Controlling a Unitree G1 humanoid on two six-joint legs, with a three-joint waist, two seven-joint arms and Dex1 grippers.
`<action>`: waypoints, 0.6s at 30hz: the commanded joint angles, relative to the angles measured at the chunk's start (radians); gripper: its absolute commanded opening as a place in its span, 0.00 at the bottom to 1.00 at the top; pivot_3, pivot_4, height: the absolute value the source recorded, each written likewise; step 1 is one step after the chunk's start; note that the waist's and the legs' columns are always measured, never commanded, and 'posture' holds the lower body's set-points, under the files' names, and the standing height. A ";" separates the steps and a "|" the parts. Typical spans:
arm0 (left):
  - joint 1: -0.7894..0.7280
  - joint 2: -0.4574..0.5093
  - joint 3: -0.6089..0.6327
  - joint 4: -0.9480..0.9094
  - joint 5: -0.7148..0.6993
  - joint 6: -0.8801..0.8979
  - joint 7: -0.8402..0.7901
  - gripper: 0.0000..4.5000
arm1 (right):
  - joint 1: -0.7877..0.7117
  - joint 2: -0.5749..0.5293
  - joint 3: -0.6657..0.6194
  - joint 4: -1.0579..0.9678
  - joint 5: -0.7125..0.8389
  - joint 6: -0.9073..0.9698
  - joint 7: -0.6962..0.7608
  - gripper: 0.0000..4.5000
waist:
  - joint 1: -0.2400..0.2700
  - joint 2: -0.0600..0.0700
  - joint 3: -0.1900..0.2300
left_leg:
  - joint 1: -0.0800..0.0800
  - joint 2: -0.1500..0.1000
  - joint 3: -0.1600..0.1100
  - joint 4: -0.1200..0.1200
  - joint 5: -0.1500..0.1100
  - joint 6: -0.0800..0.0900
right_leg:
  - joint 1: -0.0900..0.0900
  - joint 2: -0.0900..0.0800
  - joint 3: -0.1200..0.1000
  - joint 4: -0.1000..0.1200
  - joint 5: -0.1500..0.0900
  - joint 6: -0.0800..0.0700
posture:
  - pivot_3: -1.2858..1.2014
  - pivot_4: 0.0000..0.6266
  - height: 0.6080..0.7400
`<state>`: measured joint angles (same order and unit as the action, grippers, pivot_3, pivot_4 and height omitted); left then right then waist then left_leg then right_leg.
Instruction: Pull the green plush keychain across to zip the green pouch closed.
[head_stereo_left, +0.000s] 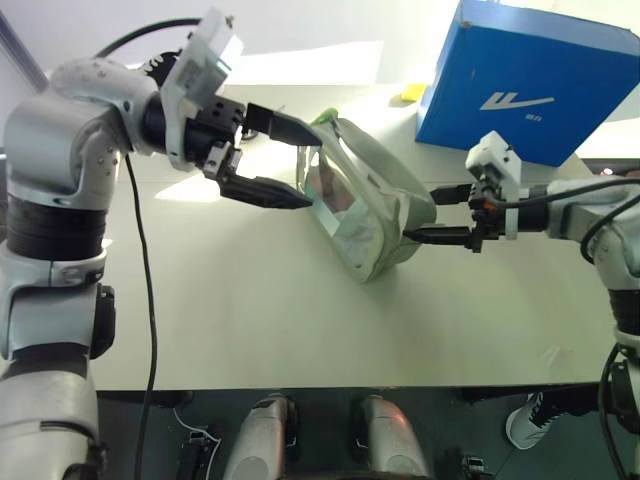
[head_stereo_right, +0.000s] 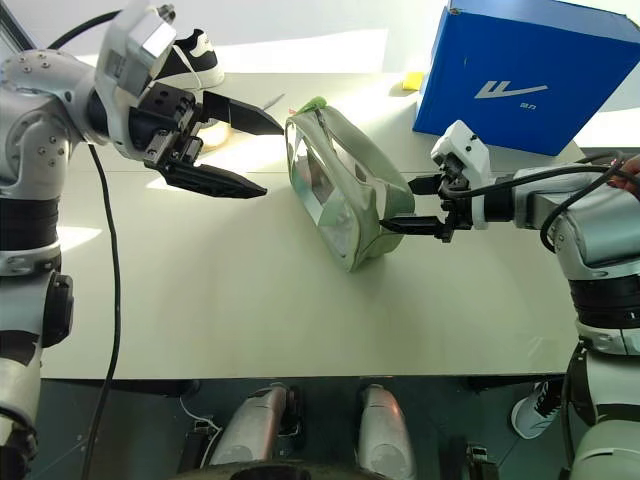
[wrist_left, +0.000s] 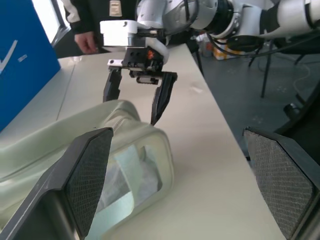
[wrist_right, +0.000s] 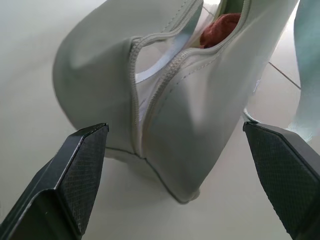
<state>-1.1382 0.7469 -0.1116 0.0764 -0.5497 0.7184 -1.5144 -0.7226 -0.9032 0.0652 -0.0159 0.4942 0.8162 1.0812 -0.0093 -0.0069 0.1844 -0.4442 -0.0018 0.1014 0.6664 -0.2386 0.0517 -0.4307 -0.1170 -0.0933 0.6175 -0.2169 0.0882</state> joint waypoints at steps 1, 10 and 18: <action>-0.007 0.013 0.012 -0.016 0.007 -0.018 0.005 1.00 | -0.056 0.017 -0.006 0.039 -0.040 -0.065 0.001 0.62 | -0.001 0.000 0.000 | 0.000 0.000 0.000 0.000 0.000 0.000 | 0.000 0.000 0.000 0.000 0.000 0.000 | 0.52 0.24 1.00; 0.016 0.026 0.004 -0.006 0.028 -0.039 0.006 1.00 | -0.344 0.029 0.190 0.505 -0.416 -0.612 0.089 0.01 | -0.005 0.002 0.001 | 0.000 0.000 0.001 0.000 0.000 0.000 | -0.001 0.003 0.001 0.001 0.000 0.001 | 0.52 0.24 1.00; 0.029 0.024 0.010 -0.004 0.024 -0.034 0.022 1.00 | -0.460 0.168 0.201 0.815 -0.507 -0.751 0.096 0.01 | -0.009 0.002 0.001 | 0.001 0.001 0.002 0.000 0.003 -0.005 | 0.000 0.004 0.001 0.003 0.000 0.003 | 0.52 0.24 1.00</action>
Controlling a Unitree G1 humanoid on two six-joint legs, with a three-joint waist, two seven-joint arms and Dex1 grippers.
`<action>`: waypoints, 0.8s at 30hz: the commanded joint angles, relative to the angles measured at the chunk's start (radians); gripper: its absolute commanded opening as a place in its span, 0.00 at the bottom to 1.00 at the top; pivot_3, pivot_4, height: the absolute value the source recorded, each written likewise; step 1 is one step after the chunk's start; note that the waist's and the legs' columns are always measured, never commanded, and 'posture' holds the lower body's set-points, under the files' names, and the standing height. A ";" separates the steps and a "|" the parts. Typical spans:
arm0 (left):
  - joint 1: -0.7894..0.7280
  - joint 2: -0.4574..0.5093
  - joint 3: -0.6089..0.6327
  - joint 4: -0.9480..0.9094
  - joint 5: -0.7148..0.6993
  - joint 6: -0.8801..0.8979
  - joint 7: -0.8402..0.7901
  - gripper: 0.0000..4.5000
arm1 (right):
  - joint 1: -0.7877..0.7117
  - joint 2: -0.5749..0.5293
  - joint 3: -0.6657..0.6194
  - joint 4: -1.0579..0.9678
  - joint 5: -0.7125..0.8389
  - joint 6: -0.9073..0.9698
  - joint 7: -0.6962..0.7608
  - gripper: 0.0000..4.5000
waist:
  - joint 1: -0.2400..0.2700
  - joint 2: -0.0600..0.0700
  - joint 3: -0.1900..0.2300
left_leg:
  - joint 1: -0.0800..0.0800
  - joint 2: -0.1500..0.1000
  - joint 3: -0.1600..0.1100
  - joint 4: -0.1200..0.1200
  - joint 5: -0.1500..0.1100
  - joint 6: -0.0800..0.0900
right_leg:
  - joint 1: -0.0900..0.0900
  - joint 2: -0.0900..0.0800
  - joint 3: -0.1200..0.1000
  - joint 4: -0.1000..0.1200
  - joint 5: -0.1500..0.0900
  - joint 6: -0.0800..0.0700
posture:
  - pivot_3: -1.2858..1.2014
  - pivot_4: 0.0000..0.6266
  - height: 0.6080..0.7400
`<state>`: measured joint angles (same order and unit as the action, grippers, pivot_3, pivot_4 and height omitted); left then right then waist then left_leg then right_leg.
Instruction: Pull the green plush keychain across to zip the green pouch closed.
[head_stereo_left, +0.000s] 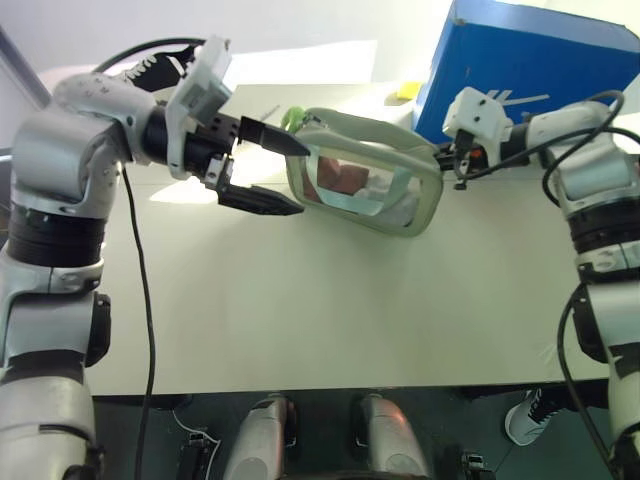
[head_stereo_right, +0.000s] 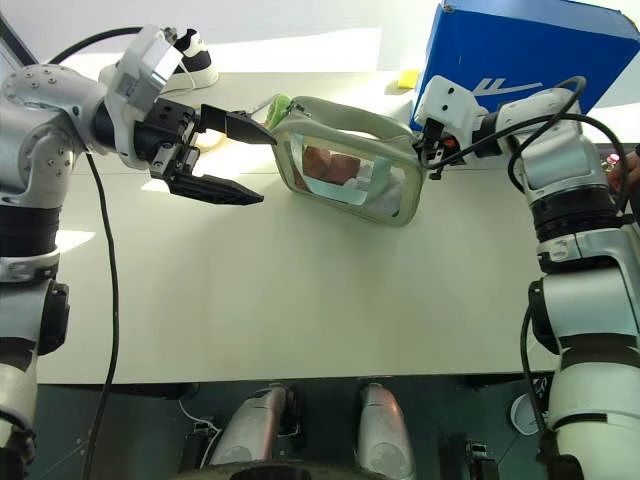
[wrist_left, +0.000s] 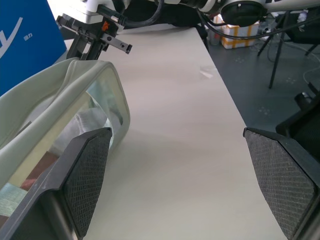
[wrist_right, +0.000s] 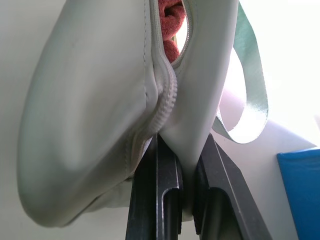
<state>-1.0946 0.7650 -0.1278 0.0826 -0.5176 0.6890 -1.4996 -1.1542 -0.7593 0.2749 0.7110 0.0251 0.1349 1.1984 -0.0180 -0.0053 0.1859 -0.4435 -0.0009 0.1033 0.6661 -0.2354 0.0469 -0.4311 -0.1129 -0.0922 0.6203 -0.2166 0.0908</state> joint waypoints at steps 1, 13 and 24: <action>-0.016 0.004 0.026 -0.008 -0.007 -0.005 0.009 1.00 | -0.032 0.029 -0.006 0.121 -0.055 -0.093 -0.023 0.01 | 0.000 0.000 0.000 | 0.000 0.000 0.000 0.000 0.000 0.000 | 0.000 0.000 0.000 0.000 0.000 0.000 | 0.52 0.24 1.00; 0.021 0.038 0.058 -0.008 -0.007 -0.008 0.045 1.00 | -0.151 -0.075 -0.096 0.177 -0.086 -0.109 0.008 0.81 | -0.001 0.002 0.001 | 0.001 0.000 0.001 0.001 0.001 -0.001 | -0.001 -0.001 0.002 0.004 0.000 0.000 | 0.52 0.24 1.00; 0.082 0.153 0.166 -0.032 -0.028 0.048 0.123 1.00 | -0.117 0.109 -0.148 -0.201 0.061 0.267 0.028 0.81 | -0.006 0.002 0.001 | 0.002 0.001 0.000 0.001 0.000 0.000 | -0.003 0.000 0.002 0.010 0.000 -0.001 | 0.52 0.24 1.00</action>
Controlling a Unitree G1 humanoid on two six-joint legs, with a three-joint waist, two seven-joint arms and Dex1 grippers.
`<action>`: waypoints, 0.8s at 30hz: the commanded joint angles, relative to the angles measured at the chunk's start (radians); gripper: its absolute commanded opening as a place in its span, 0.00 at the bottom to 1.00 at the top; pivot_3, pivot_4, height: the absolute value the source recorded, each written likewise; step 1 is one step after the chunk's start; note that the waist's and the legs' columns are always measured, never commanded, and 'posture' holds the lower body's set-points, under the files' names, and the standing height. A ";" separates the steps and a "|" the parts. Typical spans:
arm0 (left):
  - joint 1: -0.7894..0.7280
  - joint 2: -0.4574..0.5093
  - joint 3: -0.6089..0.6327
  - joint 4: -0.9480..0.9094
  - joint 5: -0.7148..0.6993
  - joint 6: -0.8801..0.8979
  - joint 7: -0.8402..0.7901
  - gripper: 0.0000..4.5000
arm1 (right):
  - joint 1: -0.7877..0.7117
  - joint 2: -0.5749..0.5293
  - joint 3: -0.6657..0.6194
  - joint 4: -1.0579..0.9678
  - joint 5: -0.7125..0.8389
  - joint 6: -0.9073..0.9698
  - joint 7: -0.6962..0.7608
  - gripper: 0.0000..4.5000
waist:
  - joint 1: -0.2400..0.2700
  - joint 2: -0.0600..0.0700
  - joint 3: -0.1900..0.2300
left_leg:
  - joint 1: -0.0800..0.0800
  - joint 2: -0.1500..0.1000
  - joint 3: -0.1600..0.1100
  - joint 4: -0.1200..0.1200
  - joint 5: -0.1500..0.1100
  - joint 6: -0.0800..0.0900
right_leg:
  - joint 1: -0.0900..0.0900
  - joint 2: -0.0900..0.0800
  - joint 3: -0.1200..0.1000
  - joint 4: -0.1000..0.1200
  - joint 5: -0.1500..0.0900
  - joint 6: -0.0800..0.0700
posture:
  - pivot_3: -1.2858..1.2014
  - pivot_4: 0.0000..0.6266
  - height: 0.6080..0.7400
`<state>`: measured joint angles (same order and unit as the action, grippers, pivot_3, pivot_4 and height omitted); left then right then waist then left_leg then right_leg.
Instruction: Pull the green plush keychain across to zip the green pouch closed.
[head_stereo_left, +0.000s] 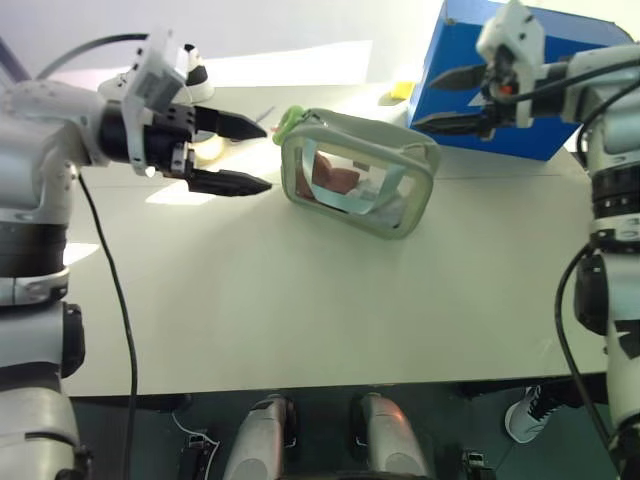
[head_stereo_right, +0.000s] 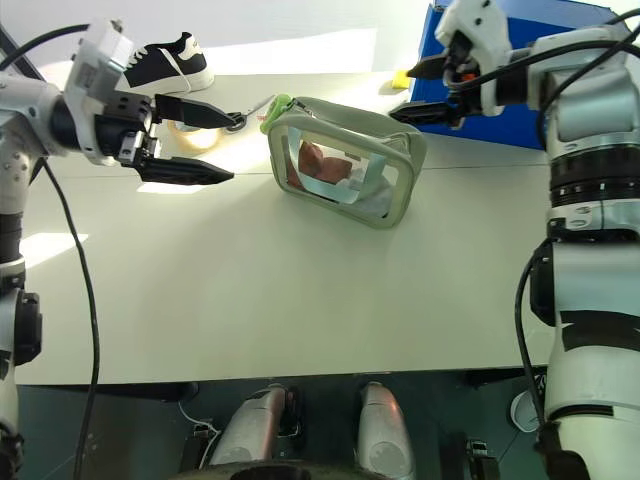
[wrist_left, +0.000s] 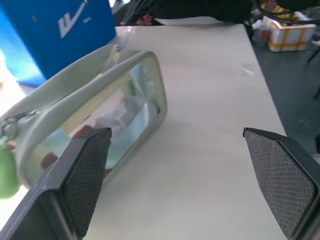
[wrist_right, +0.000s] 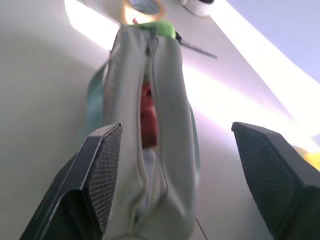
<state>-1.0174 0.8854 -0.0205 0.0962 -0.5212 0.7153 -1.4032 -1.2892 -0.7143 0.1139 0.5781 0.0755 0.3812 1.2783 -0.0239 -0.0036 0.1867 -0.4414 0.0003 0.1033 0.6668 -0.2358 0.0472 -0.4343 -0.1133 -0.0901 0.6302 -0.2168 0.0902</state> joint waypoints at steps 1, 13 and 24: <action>0.012 0.040 0.072 -0.056 -0.028 0.029 0.041 1.00 | 0.024 0.097 0.020 -0.071 0.003 0.020 -0.078 0.81 | 0.001 0.000 0.000 | 0.000 0.000 0.000 0.000 0.000 0.000 | 0.000 0.000 0.000 0.000 0.000 0.000 | 0.52 0.24 1.00; 0.239 0.205 0.327 -0.273 -0.140 0.194 0.211 1.00 | -0.017 0.415 0.133 0.270 -0.123 -0.267 -0.238 0.62 | -0.001 -0.001 -0.001 | 0.000 -0.001 0.000 0.000 0.003 -0.005 | 0.001 0.000 0.000 0.000 0.000 0.000 | 0.52 0.24 1.00; 0.321 0.222 0.391 -0.293 -0.184 0.192 0.303 1.00 | -0.062 0.489 0.085 0.325 -0.096 -0.505 -0.207 0.01 | -0.035 -0.001 -0.001 | 0.004 -0.001 -0.001 -0.004 0.004 -0.008 | 0.002 0.001 0.000 0.000 0.000 0.000 | 0.52 0.24 1.00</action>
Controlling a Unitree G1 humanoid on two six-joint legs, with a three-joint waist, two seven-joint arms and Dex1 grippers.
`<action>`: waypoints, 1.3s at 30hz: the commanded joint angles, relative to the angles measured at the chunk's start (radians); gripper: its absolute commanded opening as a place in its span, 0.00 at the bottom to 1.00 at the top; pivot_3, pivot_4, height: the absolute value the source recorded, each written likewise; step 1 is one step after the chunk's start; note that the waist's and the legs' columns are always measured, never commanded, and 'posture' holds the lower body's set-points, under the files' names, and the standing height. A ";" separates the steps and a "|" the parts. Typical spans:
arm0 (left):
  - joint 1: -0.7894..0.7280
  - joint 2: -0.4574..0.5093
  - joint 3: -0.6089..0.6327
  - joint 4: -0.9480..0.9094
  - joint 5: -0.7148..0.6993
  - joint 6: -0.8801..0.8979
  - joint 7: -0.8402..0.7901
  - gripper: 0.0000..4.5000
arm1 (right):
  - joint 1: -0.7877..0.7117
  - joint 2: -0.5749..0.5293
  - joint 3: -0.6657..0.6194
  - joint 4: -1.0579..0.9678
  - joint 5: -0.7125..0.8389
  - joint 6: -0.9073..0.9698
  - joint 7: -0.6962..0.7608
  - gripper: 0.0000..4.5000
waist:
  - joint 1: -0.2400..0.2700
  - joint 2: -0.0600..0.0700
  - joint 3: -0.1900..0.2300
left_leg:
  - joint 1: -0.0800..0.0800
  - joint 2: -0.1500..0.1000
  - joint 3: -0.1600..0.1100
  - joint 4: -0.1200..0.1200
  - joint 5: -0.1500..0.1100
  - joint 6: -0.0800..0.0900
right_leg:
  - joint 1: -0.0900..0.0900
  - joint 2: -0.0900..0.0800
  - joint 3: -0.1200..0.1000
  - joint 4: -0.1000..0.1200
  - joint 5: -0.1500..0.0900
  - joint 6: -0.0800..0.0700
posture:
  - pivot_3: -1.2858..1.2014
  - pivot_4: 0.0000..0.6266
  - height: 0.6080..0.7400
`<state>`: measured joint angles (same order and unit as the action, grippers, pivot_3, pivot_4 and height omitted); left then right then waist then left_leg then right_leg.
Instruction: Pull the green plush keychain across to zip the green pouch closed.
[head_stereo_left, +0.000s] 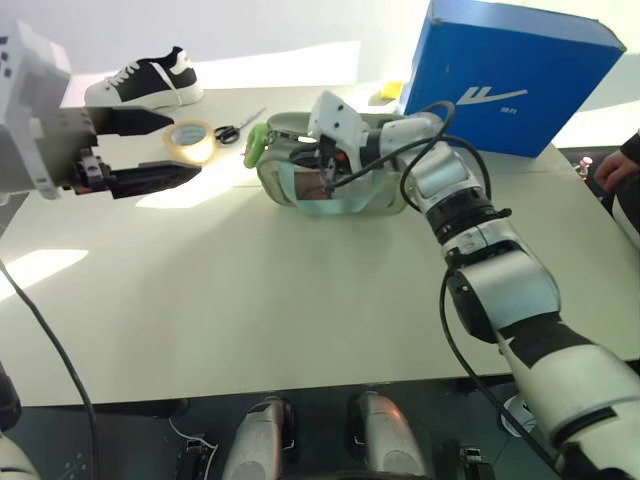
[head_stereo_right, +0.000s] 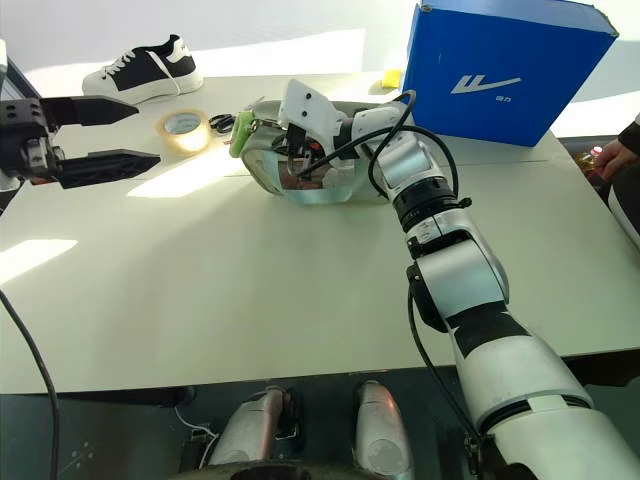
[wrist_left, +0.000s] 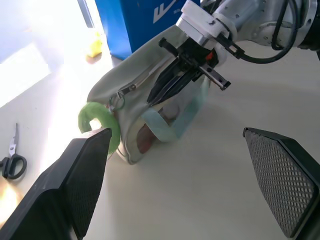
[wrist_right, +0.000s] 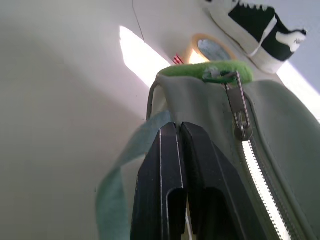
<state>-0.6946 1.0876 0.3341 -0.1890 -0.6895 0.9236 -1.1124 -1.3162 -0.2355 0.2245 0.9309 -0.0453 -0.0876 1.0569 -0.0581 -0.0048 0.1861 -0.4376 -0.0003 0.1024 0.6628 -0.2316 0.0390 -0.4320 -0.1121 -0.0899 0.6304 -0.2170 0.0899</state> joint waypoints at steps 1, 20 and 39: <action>-0.004 0.018 0.033 -0.005 -0.016 -0.020 0.016 1.00 | -0.034 0.005 -0.024 -0.030 0.020 -0.047 0.014 0.01 | -0.001 0.000 0.000 | 0.000 0.000 0.000 0.000 0.000 0.000 | 0.000 0.000 0.000 0.000 0.000 0.000 | 0.52 0.24 1.00; -0.057 -0.012 -0.052 0.064 -0.013 -0.083 0.021 1.00 | -0.020 -0.146 -0.042 -0.112 -0.013 -0.017 -0.001 0.62 | 0.013 0.000 0.000 | 0.000 0.000 0.000 0.000 -0.001 -0.001 | 0.000 -0.001 0.000 0.000 0.000 0.000 | 0.52 0.24 1.00; -0.085 -0.046 -0.105 0.059 -0.022 -0.093 0.014 1.00 | -0.080 -0.087 -0.007 0.128 -0.115 -0.164 -0.078 0.20 | 0.011 0.000 0.000 | 0.000 0.000 0.001 0.000 0.000 0.000 | 0.000 -0.001 0.000 0.000 0.000 0.000 | 0.52 0.24 1.00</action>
<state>-0.7601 1.0364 0.2095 -0.1101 -0.6994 0.8382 -1.1033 -1.3556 -0.3347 0.2444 1.0880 -0.1895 -0.2094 0.9697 -0.0472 -0.0049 0.1864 -0.4379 -0.0005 0.1029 0.6627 -0.2316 0.0387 -0.4324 -0.1129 -0.0899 0.6302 -0.2169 0.0897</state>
